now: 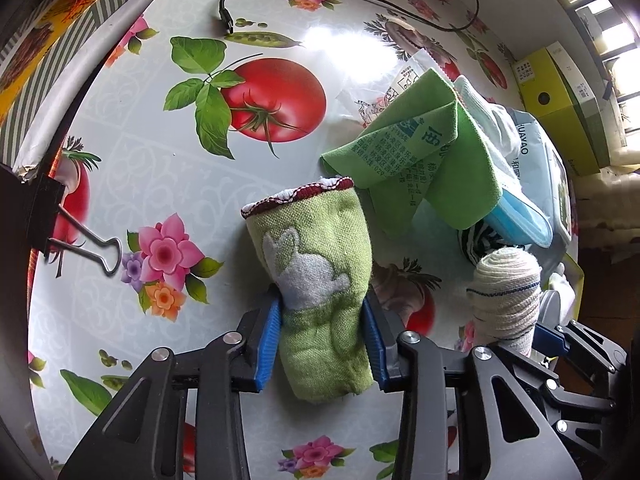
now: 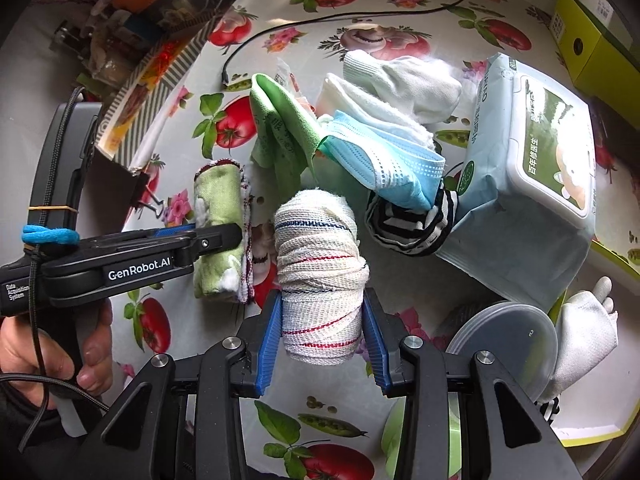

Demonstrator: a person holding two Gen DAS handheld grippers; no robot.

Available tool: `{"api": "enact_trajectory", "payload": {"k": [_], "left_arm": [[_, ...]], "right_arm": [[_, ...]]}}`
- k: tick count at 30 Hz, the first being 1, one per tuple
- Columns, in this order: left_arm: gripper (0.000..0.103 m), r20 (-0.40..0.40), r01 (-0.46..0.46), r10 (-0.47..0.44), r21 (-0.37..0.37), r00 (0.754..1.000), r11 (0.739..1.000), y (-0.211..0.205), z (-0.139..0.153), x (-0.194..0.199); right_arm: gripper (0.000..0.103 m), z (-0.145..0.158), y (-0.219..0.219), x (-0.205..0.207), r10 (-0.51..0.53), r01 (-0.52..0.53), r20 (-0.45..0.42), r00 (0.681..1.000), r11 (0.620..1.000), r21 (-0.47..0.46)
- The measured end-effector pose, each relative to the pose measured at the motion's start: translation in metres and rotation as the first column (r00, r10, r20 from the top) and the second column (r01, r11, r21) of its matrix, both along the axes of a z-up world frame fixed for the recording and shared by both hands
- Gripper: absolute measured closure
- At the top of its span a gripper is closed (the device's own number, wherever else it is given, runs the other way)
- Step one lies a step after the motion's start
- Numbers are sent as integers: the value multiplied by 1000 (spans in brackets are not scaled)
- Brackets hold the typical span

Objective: Organize soft objects
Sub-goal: 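Grasp the green bunny sock with the left gripper while the right grasps the red-striped white roll, then carry the green sock and the white roll over the box tray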

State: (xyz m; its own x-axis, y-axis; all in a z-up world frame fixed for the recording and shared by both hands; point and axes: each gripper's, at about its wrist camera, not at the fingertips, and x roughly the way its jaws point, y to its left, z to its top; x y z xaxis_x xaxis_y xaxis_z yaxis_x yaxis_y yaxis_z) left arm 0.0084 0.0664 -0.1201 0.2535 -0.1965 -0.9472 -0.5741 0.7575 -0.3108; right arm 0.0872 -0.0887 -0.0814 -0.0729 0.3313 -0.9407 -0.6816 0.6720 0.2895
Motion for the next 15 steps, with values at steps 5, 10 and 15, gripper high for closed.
{"api": "enact_trajectory", "payload": {"k": [5, 10, 15], "left_arm": [[69, 29, 20, -20, 1, 999, 1000, -5, 12, -1], [69, 81, 65, -67, 33, 994, 997, -12, 37, -2], [69, 119, 108, -114, 57, 986, 993, -20, 57, 4]], "right_arm": [[65, 14, -10, -4, -9, 9, 13, 1000, 1000, 30], [65, 26, -23, -4, -38, 36, 22, 999, 998, 59], [65, 35, -36, -4, -71, 69, 33, 997, 995, 74]]}}
